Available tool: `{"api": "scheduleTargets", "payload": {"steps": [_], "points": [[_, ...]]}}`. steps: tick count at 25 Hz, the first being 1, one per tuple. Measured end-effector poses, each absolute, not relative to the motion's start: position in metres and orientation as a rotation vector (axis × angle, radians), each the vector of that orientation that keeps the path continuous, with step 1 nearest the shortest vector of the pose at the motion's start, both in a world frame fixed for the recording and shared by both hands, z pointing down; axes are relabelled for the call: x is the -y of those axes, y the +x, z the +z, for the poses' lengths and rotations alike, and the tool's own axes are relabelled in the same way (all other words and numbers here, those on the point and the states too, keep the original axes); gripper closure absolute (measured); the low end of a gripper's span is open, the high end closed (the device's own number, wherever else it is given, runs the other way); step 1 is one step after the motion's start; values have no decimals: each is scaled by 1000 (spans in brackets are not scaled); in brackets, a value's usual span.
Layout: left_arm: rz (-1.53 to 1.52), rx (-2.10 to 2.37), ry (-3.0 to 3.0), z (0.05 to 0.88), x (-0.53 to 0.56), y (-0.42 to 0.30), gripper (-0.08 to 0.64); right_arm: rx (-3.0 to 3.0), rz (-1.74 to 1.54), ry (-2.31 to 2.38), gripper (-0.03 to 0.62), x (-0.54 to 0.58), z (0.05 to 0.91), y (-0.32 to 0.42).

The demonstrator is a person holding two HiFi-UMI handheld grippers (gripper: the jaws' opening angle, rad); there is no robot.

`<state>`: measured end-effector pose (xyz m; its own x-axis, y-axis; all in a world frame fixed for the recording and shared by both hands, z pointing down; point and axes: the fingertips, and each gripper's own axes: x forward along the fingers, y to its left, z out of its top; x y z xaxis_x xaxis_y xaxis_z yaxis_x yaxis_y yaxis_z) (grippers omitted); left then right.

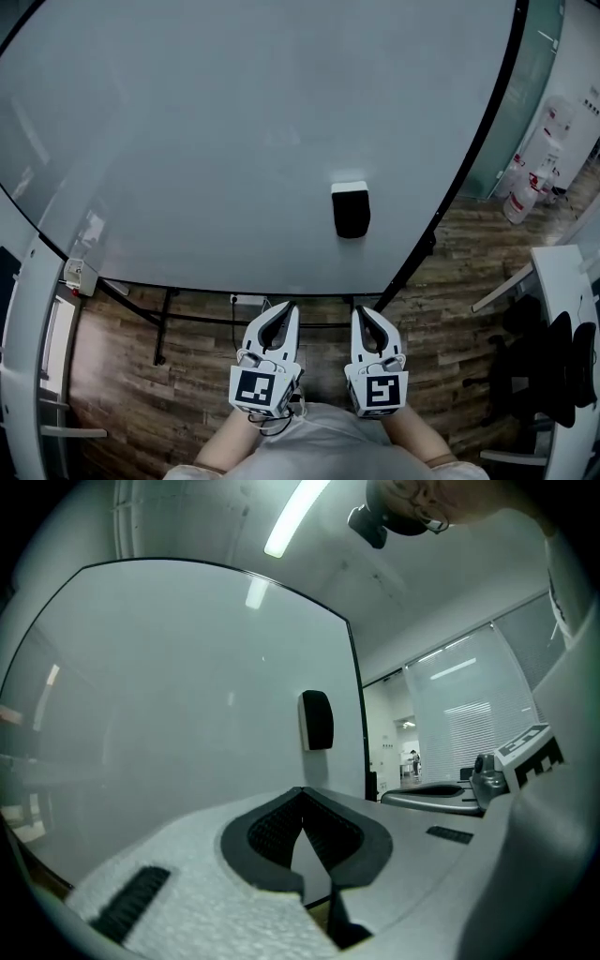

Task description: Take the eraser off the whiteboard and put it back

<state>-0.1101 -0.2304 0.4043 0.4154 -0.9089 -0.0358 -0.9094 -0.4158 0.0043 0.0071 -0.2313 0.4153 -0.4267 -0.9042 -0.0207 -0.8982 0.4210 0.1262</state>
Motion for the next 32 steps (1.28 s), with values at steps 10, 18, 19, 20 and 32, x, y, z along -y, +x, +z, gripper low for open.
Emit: {"api": "scheduleTargets", "payload": {"steps": [10,18,19,20,32], "points": [[60,-1665,-2634,402,226,-98,546,2623,-163,1672,566,232,409,17],[53,-1662,-2639,405,228,-96,545,2621,-116,1665,566,237,415,20],[54,-1663,-2639,404,229,-96,546,2622,-111,1665,566,238,415,20],[55,-1663,-2638,404,230,-96,545,2623,-109,1663,566,239,415,19],[67,-1668,-2636,403,235,-96,545,2618,-137,1623,566,246,411,14]]}}
